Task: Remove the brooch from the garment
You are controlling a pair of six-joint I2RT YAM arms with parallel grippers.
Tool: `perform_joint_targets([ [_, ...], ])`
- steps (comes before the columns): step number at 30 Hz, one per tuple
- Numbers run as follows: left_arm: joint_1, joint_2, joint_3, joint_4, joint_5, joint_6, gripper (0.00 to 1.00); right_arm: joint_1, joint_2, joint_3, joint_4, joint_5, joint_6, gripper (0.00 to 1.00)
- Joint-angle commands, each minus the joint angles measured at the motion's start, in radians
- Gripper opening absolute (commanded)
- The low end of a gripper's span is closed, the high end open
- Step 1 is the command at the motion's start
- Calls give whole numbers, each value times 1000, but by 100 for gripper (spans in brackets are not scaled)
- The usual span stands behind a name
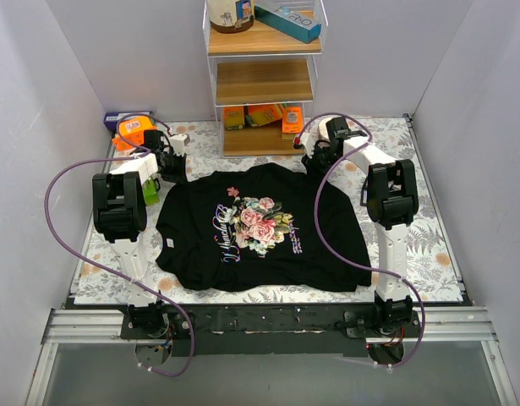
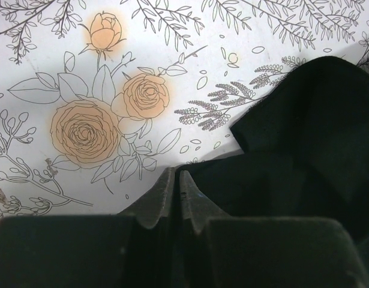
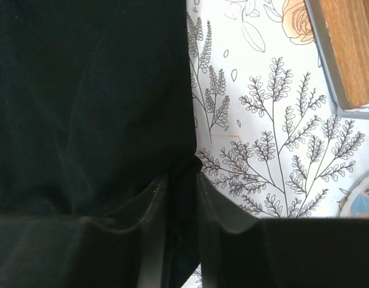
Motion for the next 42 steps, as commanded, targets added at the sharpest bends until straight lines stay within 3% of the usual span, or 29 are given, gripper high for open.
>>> perform_joint_targets([
  [1, -1, -24, 27, -37, -11, 10, 0, -4, -4, -34, 26, 102, 11, 18],
  [4, -3, -55, 39, -43, -7, 15, 0, -5, -47, -59, 72, 137, 34, 1],
  [9, 20, -182, 70, 1, 42, -16, 0, -54, -217, -160, 284, 162, 97, 1],
  [18, 23, -459, 18, 156, 124, -103, 0, -83, -643, -536, 612, 156, 192, 1],
  [22, 25, -541, -82, 227, 70, -120, 0, -83, -691, -605, 666, 202, 226, 1],
  [26, 25, -504, -156, 302, 27, -97, 0, -83, -609, -588, 652, 226, 262, 1],
  [27, 25, -465, -156, 308, 18, -96, 2, -82, -588, -574, 655, 237, 271, 1],
  [28, 23, -438, -138, 310, 13, -93, 29, -80, -570, -562, 655, 252, 281, 8],
  [29, 22, -418, -122, 296, 3, -97, 44, -79, -547, -551, 657, 262, 280, 18],
  [31, 22, -397, -78, 258, -13, -110, 58, -73, -550, -524, 646, 278, 265, 36],
  [34, 23, -495, -91, 224, 63, -94, 63, -73, -600, -478, 531, 228, 230, 43],
  [36, 22, -576, -183, 183, 137, -33, 69, -71, -675, -497, 421, 185, 162, 45],
  [39, 22, -696, -309, 30, 291, 65, 70, -71, -804, -626, 337, 115, 78, 46],
  [42, 9, -753, -398, -109, 366, 147, 70, -62, -913, -749, 96, 32, -99, 46],
])
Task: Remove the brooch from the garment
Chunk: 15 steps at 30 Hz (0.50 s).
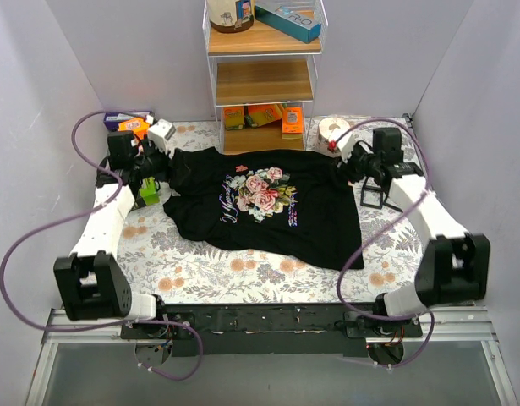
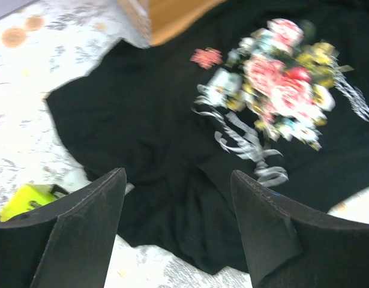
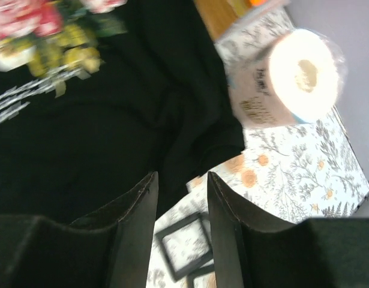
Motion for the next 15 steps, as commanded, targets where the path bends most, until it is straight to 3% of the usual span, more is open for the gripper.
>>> perform_joint_targets([
  [1, -22, -118, -114, -223, 178, 139, 70, 23, -174, -146, -386, -152, -274, 46],
  [5, -52, -106, -159, -234, 167, 64, 66, 52, -316, -312, -532, -116, -451, 45],
  [7, -53, -97, -179, -226, 164, 51, 63, 65, -366, -405, -533, -116, -451, 45],
  [8, -84, -91, -182, -224, 161, 34, 62, 71, -410, -431, -577, -84, -563, 45],
  [15, -137, -17, -211, -133, 126, -93, 64, 83, -535, -632, -553, 10, -680, 45],
])
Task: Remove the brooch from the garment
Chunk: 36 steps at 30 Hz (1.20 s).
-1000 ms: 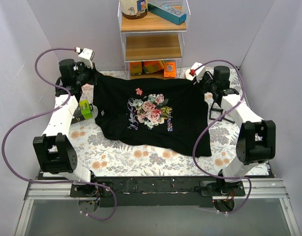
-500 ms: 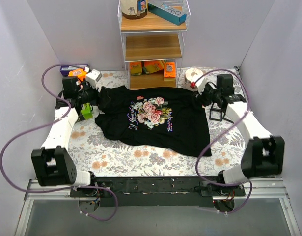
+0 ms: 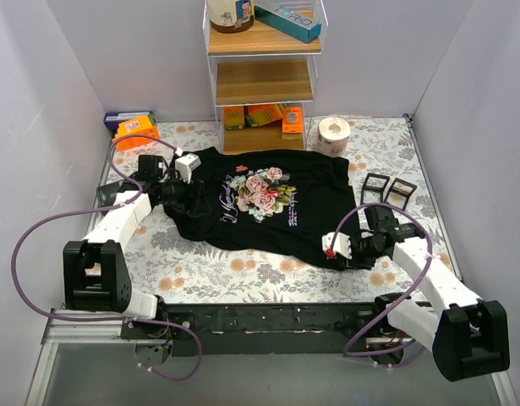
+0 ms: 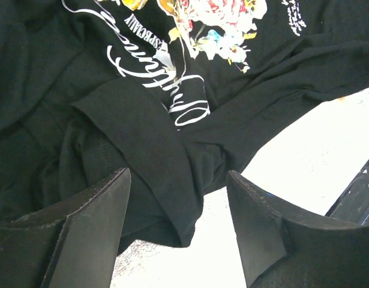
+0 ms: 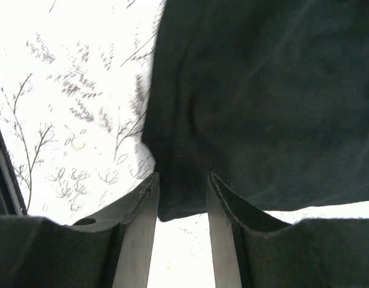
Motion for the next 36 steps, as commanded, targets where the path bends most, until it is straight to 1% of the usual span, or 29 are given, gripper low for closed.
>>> perform_joint_targets([
  [1, -36, 33, -3, 82, -40, -108, 65, 7, -63, -87, 9, 64, -115, 44],
  [4, -46, 87, 15, 149, -133, -165, 65, 17, -71, -109, 64, 85, -78, 44],
  [6, -46, 125, 49, 160, -154, -174, 60, 18, -63, -124, 84, 94, -63, 44],
  [10, -46, 204, 103, 138, -160, -168, 52, 21, -37, -135, 136, 104, -30, 43],
  [15, -48, 250, 123, 118, -140, -161, 50, 24, -16, -152, 181, 105, 7, 41],
  [17, -49, 260, 121, 120, -146, -154, 45, 27, -10, -158, 192, 111, 13, 37],
  [19, -49, 276, 126, 123, -146, -153, 42, 31, -7, -172, 195, 122, 13, 32],
  [22, -49, 288, 132, 125, -143, -151, 42, 32, -8, -184, 196, 134, 19, 27],
  [24, -49, 293, 136, 134, -135, -150, 42, 32, -10, -187, 193, 137, 30, 26],
  [25, -49, 299, 138, 138, -122, -150, 40, 34, -13, -187, 190, 137, 30, 24],
  [26, -49, 302, 141, 138, -114, -147, 30, 34, -13, -186, 185, 136, 30, 24],
  [29, -49, 297, 166, 125, -71, -144, 11, 32, -10, -187, 185, 146, 31, 21],
  [30, -49, 290, 178, 119, -62, -144, 1, 34, -8, -189, 187, 150, 36, 20],
  [34, -42, 202, 202, 37, -62, -119, 0, 34, 6, -180, 196, 166, 66, 12],
  [35, -34, 175, 199, -17, -72, -101, 0, 32, 6, -173, 193, 168, 76, 11],
  [36, -27, 108, 196, -48, -76, -92, 0, 34, 6, -160, 189, 168, 80, 9],
])
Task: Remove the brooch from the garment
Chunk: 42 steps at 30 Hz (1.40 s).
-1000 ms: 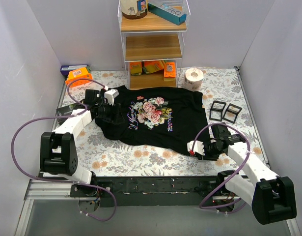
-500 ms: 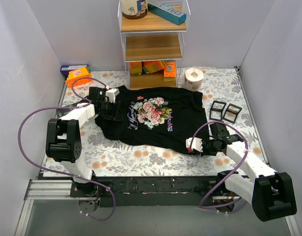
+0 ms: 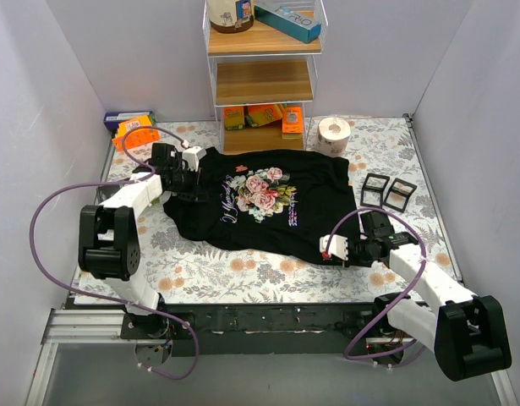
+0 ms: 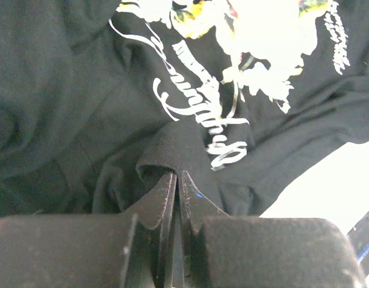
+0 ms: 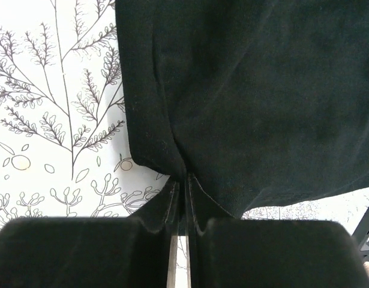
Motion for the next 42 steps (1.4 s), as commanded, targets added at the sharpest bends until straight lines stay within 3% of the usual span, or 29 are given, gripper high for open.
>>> perform_joint_targets([
  [1, 47, -220, 15, -153, 20, 66, 0, 2, 26, -7, -42, 53, 50, 8],
  [5, 152, -428, -59, -370, -25, 233, 0, 0, -4, -18, -55, 75, 51, 5],
  [7, 205, -543, -63, -480, -26, 395, 0, -1, -20, -28, -68, 83, 51, 3],
  [11, 216, -689, -71, -829, -115, 682, 0, -1, -45, -35, -97, 93, 44, 1],
  [13, 216, -770, -95, -911, -213, 768, 0, -3, -57, -30, -110, 106, 35, 1],
  [17, 216, -924, -167, -914, -374, 857, 0, -3, -99, -12, -169, 103, 6, 1],
  [22, 216, -1030, -177, -917, -466, 954, 0, -4, -222, -35, -277, 133, -78, 1],
  [28, 215, -1216, -154, -917, -410, 1039, 0, -7, -449, -128, -369, 176, -169, 1],
  [29, 215, -1222, -136, -916, -395, 1052, 0, -6, -465, -136, -368, 184, -172, 4],
  [31, 215, -1197, -102, -914, -347, 1079, 16, -9, -497, -133, -378, 196, -177, 19],
  [37, 212, -981, 98, -888, -208, 970, 43, -7, -462, 23, -452, 103, -181, 36],
  [42, 212, -825, -1, -680, -79, 882, 47, -7, -348, 174, -429, -1, -163, 43],
])
